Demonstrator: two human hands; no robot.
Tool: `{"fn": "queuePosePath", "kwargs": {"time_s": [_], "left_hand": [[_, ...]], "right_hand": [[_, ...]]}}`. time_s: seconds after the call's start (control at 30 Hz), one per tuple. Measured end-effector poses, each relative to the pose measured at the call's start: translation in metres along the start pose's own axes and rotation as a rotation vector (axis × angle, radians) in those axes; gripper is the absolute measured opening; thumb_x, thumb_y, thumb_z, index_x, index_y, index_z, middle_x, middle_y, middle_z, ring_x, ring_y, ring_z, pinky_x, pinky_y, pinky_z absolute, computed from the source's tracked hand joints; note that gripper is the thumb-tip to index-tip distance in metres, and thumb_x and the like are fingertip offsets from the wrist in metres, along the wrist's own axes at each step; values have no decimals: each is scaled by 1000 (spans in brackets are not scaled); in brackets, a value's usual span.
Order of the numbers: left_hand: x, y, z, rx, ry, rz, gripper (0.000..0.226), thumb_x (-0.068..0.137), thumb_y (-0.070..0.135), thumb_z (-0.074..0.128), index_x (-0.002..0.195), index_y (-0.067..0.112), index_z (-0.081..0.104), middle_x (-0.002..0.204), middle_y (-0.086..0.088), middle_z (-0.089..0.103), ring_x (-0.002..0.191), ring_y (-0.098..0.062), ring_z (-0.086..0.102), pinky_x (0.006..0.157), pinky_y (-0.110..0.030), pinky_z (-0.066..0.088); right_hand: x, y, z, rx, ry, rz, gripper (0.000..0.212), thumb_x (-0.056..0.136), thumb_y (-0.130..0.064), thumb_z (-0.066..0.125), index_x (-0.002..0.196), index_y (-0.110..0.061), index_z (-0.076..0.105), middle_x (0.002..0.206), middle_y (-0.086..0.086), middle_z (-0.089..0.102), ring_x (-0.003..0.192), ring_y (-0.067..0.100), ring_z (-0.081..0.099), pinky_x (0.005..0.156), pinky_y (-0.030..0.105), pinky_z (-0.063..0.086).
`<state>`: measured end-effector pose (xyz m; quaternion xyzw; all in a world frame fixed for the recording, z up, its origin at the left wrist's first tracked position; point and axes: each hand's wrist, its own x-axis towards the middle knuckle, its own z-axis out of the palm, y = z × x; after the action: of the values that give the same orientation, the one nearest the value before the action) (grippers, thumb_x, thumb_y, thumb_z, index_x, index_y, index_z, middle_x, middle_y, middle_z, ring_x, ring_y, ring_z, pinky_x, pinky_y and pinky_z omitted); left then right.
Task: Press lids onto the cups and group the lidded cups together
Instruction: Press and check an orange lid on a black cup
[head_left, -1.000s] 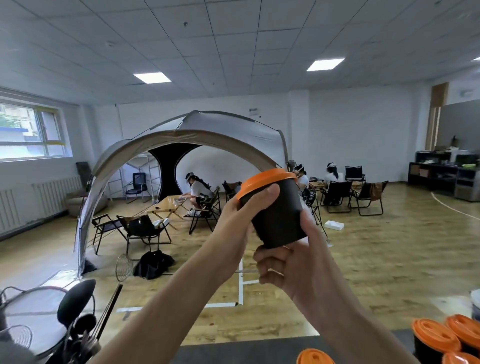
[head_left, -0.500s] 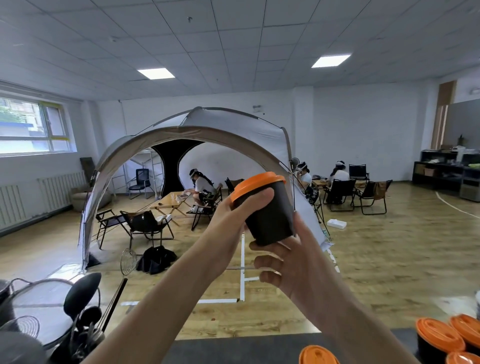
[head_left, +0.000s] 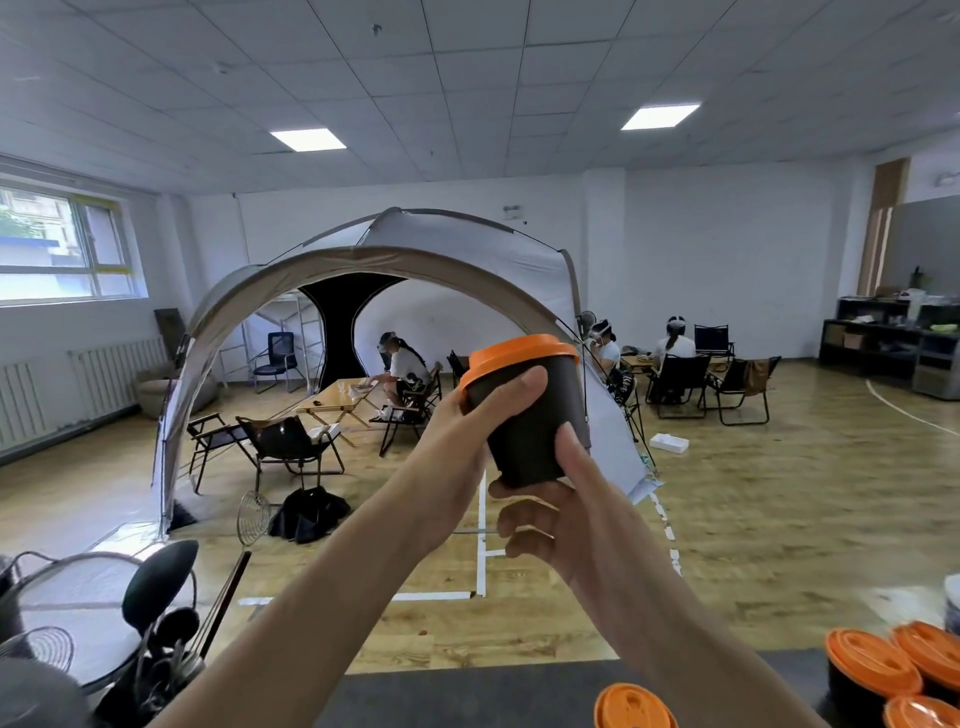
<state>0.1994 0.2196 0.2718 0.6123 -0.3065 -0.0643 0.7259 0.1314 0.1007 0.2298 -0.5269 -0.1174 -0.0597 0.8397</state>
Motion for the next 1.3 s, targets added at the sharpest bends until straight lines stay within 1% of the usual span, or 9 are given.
{"fn": "queuePosePath", "kwargs": {"time_s": [0.13, 0.3, 0.4, 0.47, 0.57, 0.67, 0.87, 1.03, 1.3], "left_hand": [[-2, 3, -2, -4, -30, 2, 61, 73, 53, 76, 122, 18, 69, 124, -17, 70, 121, -34, 65, 106, -50, 48], [-1, 0, 0, 57, -16, 21, 21, 75, 49, 76, 92, 38, 78, 103, -4, 78, 101, -18, 73, 89, -37, 53], [-3, -1, 0, -17, -43, 16, 47, 72, 52, 77, 111, 26, 75, 120, -15, 72, 120, -35, 65, 112, -55, 45], [-4, -2, -1, -27, -44, 25, 57, 72, 53, 74, 119, 21, 71, 125, -18, 70, 124, -38, 62, 116, -61, 39], [-4, -4, -3, -1, -31, 11, 57, 73, 51, 76, 120, 19, 69, 117, -15, 74, 116, -33, 68, 110, -55, 46], [-4, -5, -3, 55, -27, 7, 45, 80, 42, 73, 117, 18, 68, 108, -9, 76, 103, -19, 73, 94, -35, 51], [-8, -9, -7, -76, -100, -52, 60, 75, 50, 72, 122, 12, 70, 130, -22, 68, 119, -35, 66, 116, -60, 40], [-4, -9, -3, 6, -22, -18, 46, 78, 39, 78, 117, 17, 70, 114, -11, 76, 109, -25, 71, 107, -47, 50], [-6, -11, -3, -54, -59, -50, 46, 85, 45, 64, 123, 18, 66, 131, -19, 66, 126, -37, 61, 104, -51, 47]], "right_hand": [[-2, -6, -3, 102, -77, 97, 85, 85, -75, 49, 117, 2, 66, 91, 18, 70, 68, 23, 64, 60, 31, 54], [-1, 0, -2, 20, -25, -11, 72, 83, -68, 58, 122, -8, 64, 94, 19, 70, 70, 24, 65, 60, 33, 55], [-2, -1, 1, 43, -37, 30, 78, 86, -71, 48, 116, 0, 61, 78, 18, 65, 65, 24, 61, 60, 32, 51], [-4, -4, 0, 63, -62, 80, 83, 82, -71, 39, 115, 1, 62, 70, 15, 61, 63, 23, 58, 61, 33, 49], [-5, -2, -3, 58, -106, 95, 82, 89, -71, 39, 120, 1, 62, 79, 15, 64, 67, 23, 61, 64, 33, 51], [-3, 3, -4, -24, -51, 39, 77, 80, -70, 55, 122, -6, 61, 85, 18, 67, 69, 24, 64, 63, 34, 54], [-5, 1, -2, 60, -118, 127, 76, 88, -72, 33, 107, -4, 62, 62, 8, 53, 58, 21, 53, 63, 33, 47], [-1, 8, -9, 58, -79, 46, 78, 83, -70, 53, 123, -3, 61, 84, 17, 64, 70, 25, 62, 62, 34, 54], [-5, 5, -11, 132, -127, 118, 85, 88, -73, 39, 117, 3, 60, 63, 10, 49, 63, 23, 53, 64, 33, 49]]}}
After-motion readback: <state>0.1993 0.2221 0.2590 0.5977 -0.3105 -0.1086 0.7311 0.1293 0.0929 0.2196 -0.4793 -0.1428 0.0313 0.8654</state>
